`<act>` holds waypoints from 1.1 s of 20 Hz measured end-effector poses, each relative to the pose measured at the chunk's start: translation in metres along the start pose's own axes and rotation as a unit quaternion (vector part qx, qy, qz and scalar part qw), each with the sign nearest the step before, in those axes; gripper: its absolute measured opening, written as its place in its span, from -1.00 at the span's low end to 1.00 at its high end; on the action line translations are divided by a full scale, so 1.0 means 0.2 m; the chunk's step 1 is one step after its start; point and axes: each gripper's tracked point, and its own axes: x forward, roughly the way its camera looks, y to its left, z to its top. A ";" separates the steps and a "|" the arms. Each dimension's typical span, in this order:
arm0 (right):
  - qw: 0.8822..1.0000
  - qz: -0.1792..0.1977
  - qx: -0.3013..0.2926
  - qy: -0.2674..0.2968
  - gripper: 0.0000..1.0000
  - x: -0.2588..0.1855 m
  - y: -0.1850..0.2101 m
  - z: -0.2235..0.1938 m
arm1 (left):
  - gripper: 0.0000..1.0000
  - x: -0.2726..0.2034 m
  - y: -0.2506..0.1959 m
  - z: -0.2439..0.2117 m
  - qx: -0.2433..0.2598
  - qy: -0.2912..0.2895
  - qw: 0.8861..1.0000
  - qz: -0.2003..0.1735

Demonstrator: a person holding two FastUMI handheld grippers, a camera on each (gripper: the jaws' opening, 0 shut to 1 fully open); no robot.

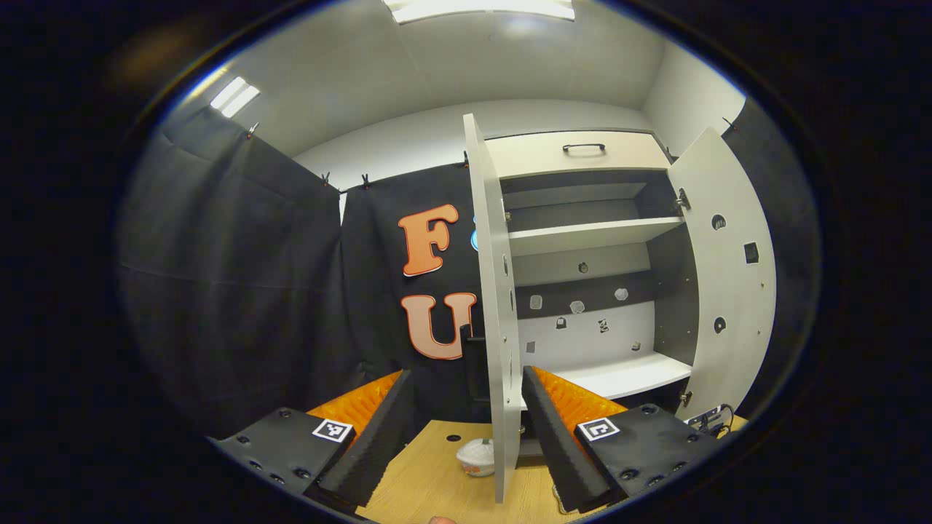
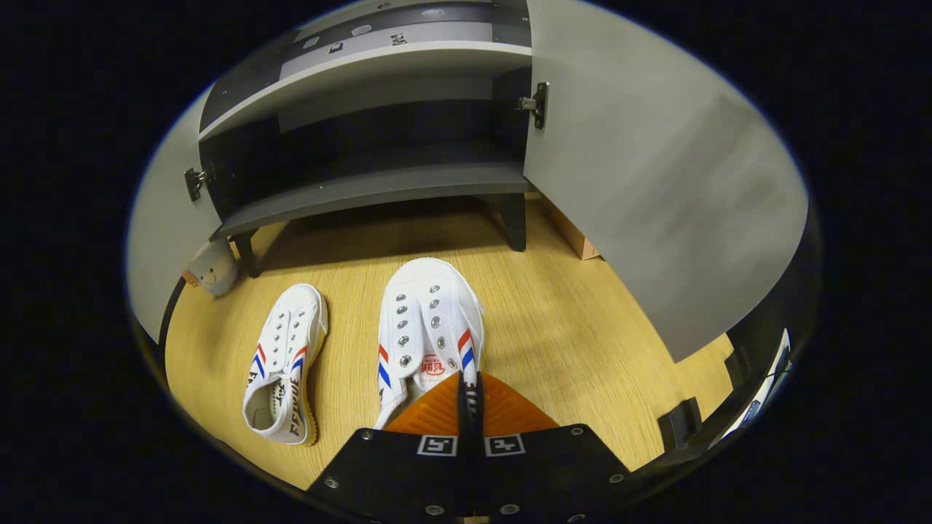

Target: Grab one shoe with the right hand and put it into the shoe cabinet, grab the other shoe with the left hand and put it into the shoe cabinet; then close the right door with the right hand and the left door with the left hand.

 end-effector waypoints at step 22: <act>0.986 0.062 0.028 -0.151 -1.00 -1.03 0.27 1.23 | 0.92 0.09 0.08 -0.04 -0.012 -0.031 0.999 -0.031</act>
